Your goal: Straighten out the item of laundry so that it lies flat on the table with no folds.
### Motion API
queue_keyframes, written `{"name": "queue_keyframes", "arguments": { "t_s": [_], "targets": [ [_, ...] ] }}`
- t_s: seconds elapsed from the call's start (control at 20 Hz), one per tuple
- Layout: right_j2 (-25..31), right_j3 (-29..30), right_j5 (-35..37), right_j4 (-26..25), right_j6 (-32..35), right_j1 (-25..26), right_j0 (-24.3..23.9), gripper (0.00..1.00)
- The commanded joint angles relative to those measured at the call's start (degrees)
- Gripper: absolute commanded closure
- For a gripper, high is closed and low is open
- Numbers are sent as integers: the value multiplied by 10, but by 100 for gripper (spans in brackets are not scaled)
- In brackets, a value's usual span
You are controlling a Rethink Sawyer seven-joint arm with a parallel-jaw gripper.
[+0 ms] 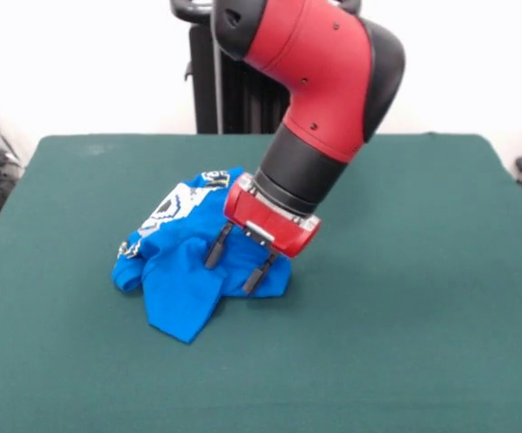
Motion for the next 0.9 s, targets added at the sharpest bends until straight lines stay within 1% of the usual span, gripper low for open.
{"name": "queue_keyframes", "arguments": {
  "t_s": [0.05, 0.25, 0.55, 0.7, 0.9],
  "targets": [
    [28, 63, 87, -34, 11, 9, 27, 0],
    [5, 54, 102, -46, 18, 29, 48, 0],
    [-35, 31, 94, -37, 76, 86, 83, 0],
    [-64, 35, 113, -27, 91, 91, 105, 0],
    [-93, 40, 132, -19, 95, 88, 121, 0]
  ]
}}
